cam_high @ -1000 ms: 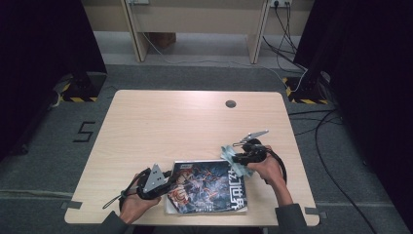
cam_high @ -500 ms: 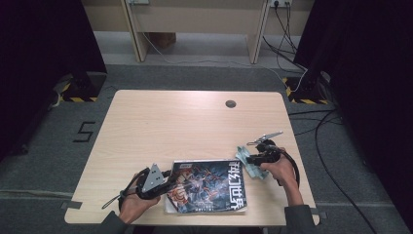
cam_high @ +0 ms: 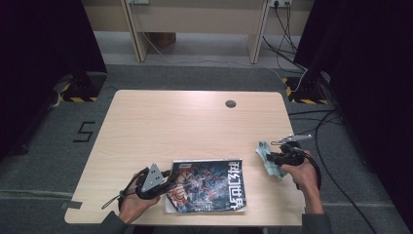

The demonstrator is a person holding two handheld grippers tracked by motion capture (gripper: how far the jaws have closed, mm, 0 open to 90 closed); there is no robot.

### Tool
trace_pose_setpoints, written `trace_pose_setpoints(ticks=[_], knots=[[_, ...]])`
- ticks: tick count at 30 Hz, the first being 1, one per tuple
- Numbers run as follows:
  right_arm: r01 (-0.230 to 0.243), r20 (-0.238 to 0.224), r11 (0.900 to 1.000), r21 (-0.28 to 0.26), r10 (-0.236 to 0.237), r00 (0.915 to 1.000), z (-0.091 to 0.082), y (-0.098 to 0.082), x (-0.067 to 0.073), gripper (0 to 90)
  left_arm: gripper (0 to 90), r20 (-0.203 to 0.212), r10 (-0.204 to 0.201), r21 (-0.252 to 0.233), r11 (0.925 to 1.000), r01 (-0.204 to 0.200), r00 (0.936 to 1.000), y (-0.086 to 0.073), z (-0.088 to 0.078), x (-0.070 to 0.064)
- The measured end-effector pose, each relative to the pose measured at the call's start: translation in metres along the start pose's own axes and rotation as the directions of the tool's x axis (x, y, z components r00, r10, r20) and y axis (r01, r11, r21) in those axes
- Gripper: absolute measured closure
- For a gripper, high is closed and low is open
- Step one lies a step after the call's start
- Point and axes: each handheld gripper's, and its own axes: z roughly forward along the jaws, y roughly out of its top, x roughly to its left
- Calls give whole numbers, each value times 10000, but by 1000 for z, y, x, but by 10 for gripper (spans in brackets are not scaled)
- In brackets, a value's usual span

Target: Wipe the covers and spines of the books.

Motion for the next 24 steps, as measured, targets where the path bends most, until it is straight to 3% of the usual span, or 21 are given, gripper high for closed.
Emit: trace_pose_setpoints(ticks=[6,17,24], knots=[[-155,361,9999,25,154,9992,-2,-8,-8,805,742,-31,-21,8,10000,21,10000,0,-1,1],[-141,1058,9975,691,67,9944,7,-21,-15,802,742,-54,-76,-1,10000,76,10000,-1,-1,2],[-211,1166,9950,976,96,9931,14,-26,-19,785,742,-65,-64,16,10000,64,10000,-1,0,3]])
